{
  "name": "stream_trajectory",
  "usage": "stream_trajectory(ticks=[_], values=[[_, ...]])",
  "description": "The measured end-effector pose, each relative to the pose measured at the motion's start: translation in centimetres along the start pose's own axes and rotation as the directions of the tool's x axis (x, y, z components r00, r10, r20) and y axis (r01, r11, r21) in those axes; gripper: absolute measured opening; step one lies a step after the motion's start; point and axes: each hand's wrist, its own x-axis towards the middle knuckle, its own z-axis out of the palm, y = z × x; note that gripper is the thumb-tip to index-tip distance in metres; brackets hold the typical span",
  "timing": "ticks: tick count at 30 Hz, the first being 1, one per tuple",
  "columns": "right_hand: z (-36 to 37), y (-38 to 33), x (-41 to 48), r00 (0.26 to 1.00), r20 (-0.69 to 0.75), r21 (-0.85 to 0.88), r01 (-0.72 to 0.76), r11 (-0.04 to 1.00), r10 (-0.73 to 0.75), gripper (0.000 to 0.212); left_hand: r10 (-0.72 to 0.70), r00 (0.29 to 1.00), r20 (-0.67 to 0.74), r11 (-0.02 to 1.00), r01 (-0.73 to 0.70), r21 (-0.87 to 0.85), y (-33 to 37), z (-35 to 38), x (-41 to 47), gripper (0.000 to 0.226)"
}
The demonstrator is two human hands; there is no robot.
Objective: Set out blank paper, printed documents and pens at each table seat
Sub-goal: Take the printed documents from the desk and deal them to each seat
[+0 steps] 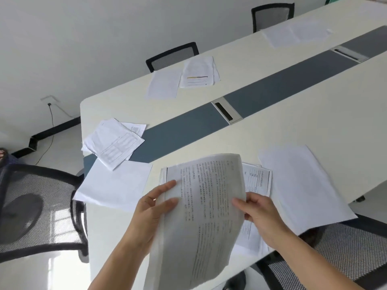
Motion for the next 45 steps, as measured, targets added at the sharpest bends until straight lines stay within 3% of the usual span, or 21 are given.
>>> stream_trajectory(ticks=[2,5,8,11,15,21,31,37,42,45], values=[[0.2,-0.3,-0.2,0.994,-0.111,0.051,0.011,0.999,-0.005,0.029,0.041,0.999,-0.027,0.999,-0.041,0.006,-0.1,0.3,0.0,0.053],[0.0,-1.4,-0.5,0.988,-0.152,0.060,0.033,0.998,-0.024,0.047,0.043,0.998,-0.053,0.999,-0.043,-0.014,-0.5,0.4,-0.1,0.062],[-0.2,-1.9,-1.1,0.986,-0.164,0.056,0.049,0.997,-0.039,0.061,-0.047,0.997,0.060,0.999,0.049,-0.025,-0.7,0.4,-0.6,0.045],[-0.4,-1.9,-2.0,0.989,-0.146,0.131,0.040,0.991,-0.021,0.041,-0.168,0.980,0.104,0.985,0.171,-0.025,-1.3,0.4,-0.9,0.032],[-0.6,-1.4,-4.3,0.987,-0.161,0.158,0.012,0.987,0.014,0.033,-0.111,0.977,0.184,0.994,0.112,0.002,-1.4,1.0,-0.2,0.028],[-4.3,-0.4,-10.0,0.839,-0.542,0.228,0.106,0.968,0.036,0.022,-0.162,0.918,0.363,0.980,0.105,0.172,-1.9,5.8,1.8,0.037],[-13.3,2.4,-21.7,0.627,-0.772,0.340,0.269,0.901,0.104,0.021,-0.251,0.775,0.580,0.917,-0.001,0.398,-5.8,18.7,-0.8,0.027],[-22.0,3.1,-26.1,0.646,-0.759,0.382,0.349,0.856,0.076,0.023,-0.256,0.730,0.633,0.921,-0.015,0.390,-10.0,28.5,-4.1,0.027],[-30.6,3.4,-30.1,0.710,-0.703,0.363,0.320,0.875,0.032,0.033,-0.260,0.624,0.737,0.915,-0.085,0.395,-15.7,38.4,-8.1,0.024],[-35.1,4.0,-33.2,0.735,-0.677,0.403,0.335,0.851,0.031,0.037,-0.269,0.596,0.757,0.925,-0.061,0.376,-18.3,43.1,-9.7,0.024]])
